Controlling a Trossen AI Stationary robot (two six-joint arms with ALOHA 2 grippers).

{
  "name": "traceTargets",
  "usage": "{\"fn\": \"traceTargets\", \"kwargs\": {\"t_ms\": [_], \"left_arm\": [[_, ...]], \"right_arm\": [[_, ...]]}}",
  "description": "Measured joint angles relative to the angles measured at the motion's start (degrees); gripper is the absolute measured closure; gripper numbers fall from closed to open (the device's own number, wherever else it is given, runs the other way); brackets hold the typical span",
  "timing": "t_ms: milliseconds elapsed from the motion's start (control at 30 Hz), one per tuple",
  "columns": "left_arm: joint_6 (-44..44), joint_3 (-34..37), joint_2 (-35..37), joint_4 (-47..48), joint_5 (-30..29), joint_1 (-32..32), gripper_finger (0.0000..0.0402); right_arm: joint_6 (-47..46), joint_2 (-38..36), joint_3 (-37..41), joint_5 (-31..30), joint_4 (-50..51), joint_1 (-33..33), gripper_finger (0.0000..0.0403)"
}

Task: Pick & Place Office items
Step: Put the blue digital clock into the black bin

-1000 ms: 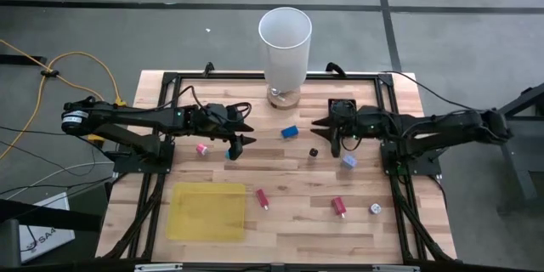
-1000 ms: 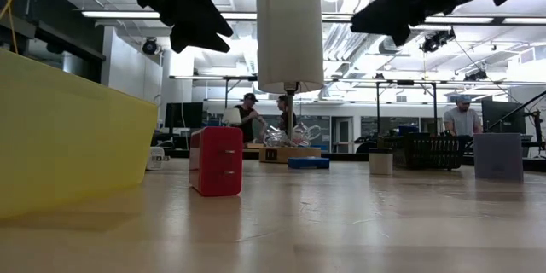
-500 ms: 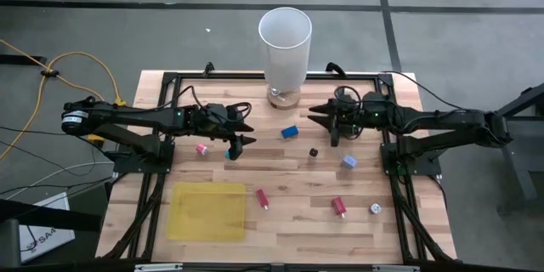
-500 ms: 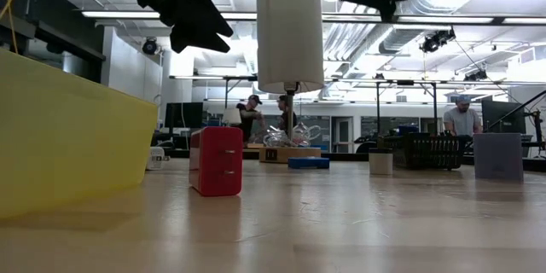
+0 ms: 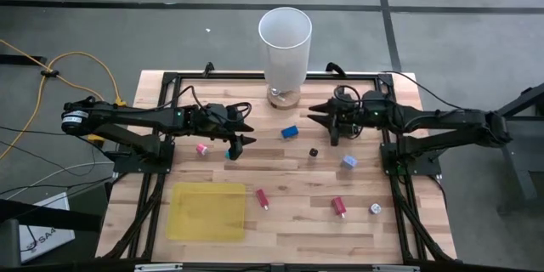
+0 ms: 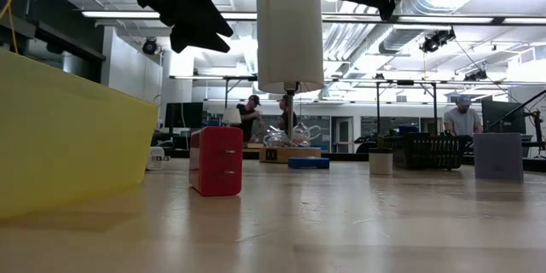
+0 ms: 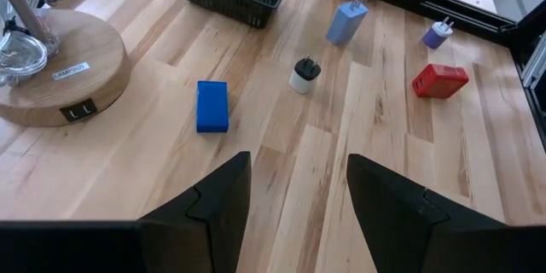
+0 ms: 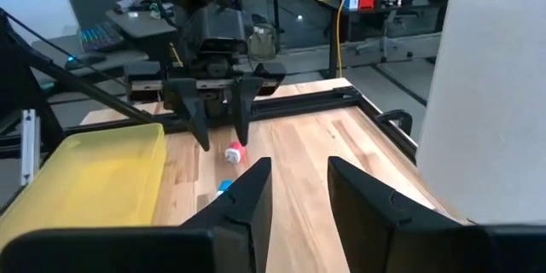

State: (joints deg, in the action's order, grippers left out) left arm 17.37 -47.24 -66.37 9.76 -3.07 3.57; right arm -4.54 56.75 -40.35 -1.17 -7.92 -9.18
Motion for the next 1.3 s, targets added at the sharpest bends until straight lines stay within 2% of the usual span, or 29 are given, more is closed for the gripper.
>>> {"fn": "traceTargets", "kwargs": {"t_ms": [100, 333, 700, 833, 1133, 1300], "left_arm": [[0.02, 0.0, 0.0, 0.0, 0.0, 0.02, 0.0212], [0.02, 0.0, 0.0, -0.02, 0.0, 0.0, 0.0212], [0.0, 0.0, 0.0, 0.0, 0.0, 0.0, 0.0212], [0.0, 0.0, 0.0, 0.01, 0.0, 0.01, 0.0212], [0.0, 0.0, 0.0, 0.0, 0.0, 0.0, 0.0212], [0.01, 0.0, 0.0, 0.0, 0.0, 0.01, 0.0212]], "right_arm": [[0.21, 2.68, -2.41, 0.29, 0.65, -1.23, 0.03], [3.03, 13.85, -11.71, 6.01, 1.62, -4.92, 0.03], [4.81, 30.08, -23.85, 6.79, 2.67, -8.4, 0.03], [5.03, 32.54, -26.28, 9.2, 6.08, -9.4, 0.03], [12.18, 33.66, -26.67, 9.09, 19.22, -9.7, 0.03], [12.55, 33.66, -26.66, 9.11, 23.2, -9.17, 0.03]]}}
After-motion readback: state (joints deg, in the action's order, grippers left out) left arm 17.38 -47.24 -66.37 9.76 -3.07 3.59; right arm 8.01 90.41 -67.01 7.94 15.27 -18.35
